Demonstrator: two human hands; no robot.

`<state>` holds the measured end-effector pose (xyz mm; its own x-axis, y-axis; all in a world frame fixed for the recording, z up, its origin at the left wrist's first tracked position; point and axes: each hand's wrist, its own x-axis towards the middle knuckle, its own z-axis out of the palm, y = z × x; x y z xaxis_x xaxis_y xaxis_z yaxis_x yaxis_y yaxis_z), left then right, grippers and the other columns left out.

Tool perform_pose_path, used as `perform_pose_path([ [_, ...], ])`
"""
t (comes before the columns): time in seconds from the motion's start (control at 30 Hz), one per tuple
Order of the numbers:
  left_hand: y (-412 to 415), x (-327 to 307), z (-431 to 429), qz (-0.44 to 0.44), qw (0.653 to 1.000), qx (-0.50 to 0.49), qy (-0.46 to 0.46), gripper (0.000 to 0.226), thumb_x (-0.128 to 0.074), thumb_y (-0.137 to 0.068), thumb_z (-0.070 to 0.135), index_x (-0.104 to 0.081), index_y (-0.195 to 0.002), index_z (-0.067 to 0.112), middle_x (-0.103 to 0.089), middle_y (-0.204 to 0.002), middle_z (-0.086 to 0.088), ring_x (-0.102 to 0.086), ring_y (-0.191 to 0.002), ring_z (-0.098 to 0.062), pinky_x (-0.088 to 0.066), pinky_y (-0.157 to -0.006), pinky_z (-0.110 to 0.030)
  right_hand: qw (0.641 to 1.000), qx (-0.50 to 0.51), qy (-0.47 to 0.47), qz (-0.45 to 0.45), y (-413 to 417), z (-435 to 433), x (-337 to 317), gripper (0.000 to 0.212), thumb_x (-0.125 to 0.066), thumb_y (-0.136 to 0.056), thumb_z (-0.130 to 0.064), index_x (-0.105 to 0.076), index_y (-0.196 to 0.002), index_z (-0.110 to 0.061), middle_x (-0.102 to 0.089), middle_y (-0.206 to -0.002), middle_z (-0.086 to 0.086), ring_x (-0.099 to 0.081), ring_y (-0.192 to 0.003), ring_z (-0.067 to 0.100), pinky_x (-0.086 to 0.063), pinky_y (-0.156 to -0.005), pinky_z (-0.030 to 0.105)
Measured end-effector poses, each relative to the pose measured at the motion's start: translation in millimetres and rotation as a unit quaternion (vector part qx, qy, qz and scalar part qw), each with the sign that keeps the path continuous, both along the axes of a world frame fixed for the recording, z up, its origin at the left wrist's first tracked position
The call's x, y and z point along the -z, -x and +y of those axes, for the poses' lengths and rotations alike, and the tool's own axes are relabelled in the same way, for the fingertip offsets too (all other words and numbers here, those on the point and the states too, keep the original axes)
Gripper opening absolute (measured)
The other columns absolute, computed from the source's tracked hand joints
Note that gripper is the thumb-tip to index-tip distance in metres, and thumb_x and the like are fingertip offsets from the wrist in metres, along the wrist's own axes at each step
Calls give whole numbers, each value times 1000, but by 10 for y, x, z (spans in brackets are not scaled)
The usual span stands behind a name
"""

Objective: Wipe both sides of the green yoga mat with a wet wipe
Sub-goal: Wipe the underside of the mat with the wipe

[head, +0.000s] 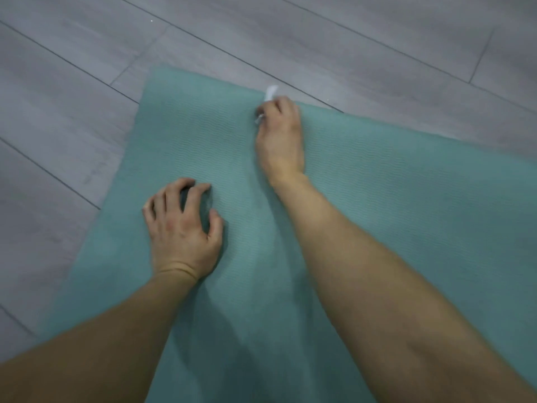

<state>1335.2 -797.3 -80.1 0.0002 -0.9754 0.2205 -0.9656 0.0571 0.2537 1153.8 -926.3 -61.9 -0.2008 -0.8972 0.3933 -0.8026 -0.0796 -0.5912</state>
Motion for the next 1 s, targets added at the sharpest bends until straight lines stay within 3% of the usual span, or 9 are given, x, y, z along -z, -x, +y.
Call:
perform_pose_path([
  [0.1,-7,-13,0,-5,1000,-4,-5,44,-56,-89,36,-63,-130,21,-53,-135,-6,-50,-124,-35,-33,-112,-54,995,-80,-14,57,-86,-211,-92,17,-62,-90,2,-74,-100,-4,-64,-103,14,-58,-101,34,-51,-85,44],
  [0.27,1,-17,0,-6,1000,-5,-11,44,-57,-89,36,-64,-130,20,-53,-135,-6,-51,-124,-34,-33,-112,-54,990,138,-21,28,1076,534,-173,25,-55,-91,-1,-75,-106,-3,-62,-105,18,-58,-102,38,-40,-88,33],
  [0.37,-8,3,-20,-5,1000,-6,-9,44,-58,-89,36,-64,-130,21,-52,-135,-6,-50,-124,-33,-32,-113,-54,972,234,-24,-17,1049,631,-150,24,-52,-89,0,-74,-100,-1,-63,-106,19,-59,-103,39,-37,-87,27],
  [0.47,-8,15,-16,-7,1000,-3,0,42,-58,-89,36,-63,-129,23,-54,-134,-5,-50,-123,-32,-34,-111,-53,994,89,-15,-56,116,173,-11,20,-58,-88,2,-75,-97,-3,-65,-101,17,-61,-96,37,-37,-82,27],
  [0.6,-63,-30,11,-6,1000,14,-23,44,-57,-92,35,-61,-134,21,-55,-138,-5,-52,-121,-34,-38,-108,-51,983,-163,-63,54,-651,239,-62,17,-62,-89,2,-76,-95,-7,-64,-98,12,-59,-96,36,-49,-84,44],
  [0.73,-439,-103,-109,-36,995,84,-50,45,-54,-98,38,-57,-139,19,-55,-141,-5,-52,-126,-33,-38,-109,-47,993,-36,-92,64,349,777,-76,16,-59,-92,-2,-73,-98,-4,-62,-101,14,-56,-97,38,-47,-86,43],
  [0.83,-666,-29,-183,-44,993,-107,4,42,-54,-96,38,-58,-131,16,-55,-130,-12,-51,-122,-36,-37,-109,-51,994,65,-83,13,649,1050,-82,18,-57,-93,-2,-73,-100,-2,-62,-102,17,-59,-95,39,-42,-85,37],
  [0.9,-648,55,-222,-16,988,-153,12,39,-55,-92,39,-60,-126,19,-54,-126,-11,-50,-121,-35,-37,-106,-52,998,48,-38,0,242,866,29,16,-58,-91,-1,-73,-97,-2,-63,-99,18,-59,-93,39,-42,-84,39],
  [1.0,-668,51,-186,-19,988,-151,8,39,-56,-90,39,-61,-125,22,-54,-128,-9,-49,-123,-34,-37,-107,-53,995,-98,4,-14,-858,410,94,13,-60,-89,0,-72,-93,-3,-64,-93,18,-58,-89,39,-43,-81,43],
])
